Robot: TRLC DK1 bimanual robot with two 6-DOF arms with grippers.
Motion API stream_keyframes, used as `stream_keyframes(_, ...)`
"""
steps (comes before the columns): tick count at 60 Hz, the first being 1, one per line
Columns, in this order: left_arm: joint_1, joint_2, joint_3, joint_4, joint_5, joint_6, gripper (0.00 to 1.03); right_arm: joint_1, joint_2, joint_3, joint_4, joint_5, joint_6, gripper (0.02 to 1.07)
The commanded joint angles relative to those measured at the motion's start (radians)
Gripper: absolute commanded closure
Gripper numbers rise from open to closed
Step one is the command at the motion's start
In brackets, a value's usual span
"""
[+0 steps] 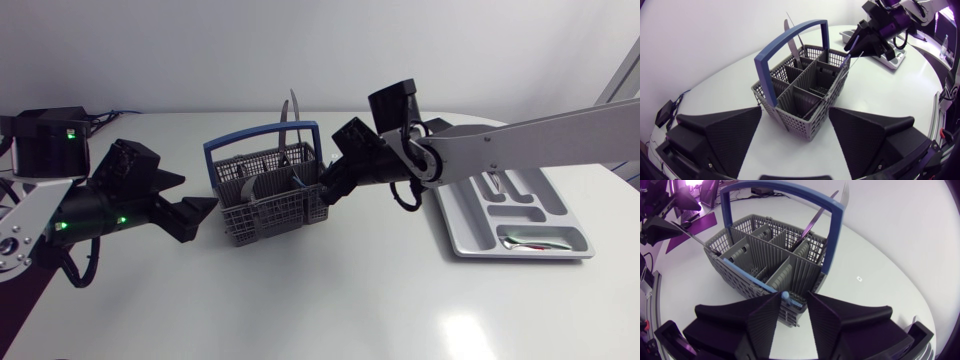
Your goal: Unload the cutlery basket into the drawer organizer.
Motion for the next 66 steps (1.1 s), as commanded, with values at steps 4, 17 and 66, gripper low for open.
stream_keyframes(4, 0.01, -0.001, -0.048, 0.018, 0.019, 0.025, 0.09, 0.009, 0.048, 0.041, 0.018, 0.012, -0.009, 0.96)
stream_keyframes(17, 0.01, -0.013, -0.065, 0.032, 0.019, 0.025, 0.09, 0.016, 0.024, 0.062, -0.013, 0.012, -0.014, 1.01)
stream_keyframes(66, 0.009, -0.082, -0.097, 0.038, 0.019, 0.059, 0.09, -0.195, -0.387, 0.34, -0.775, -0.008, -0.063, 1.01)
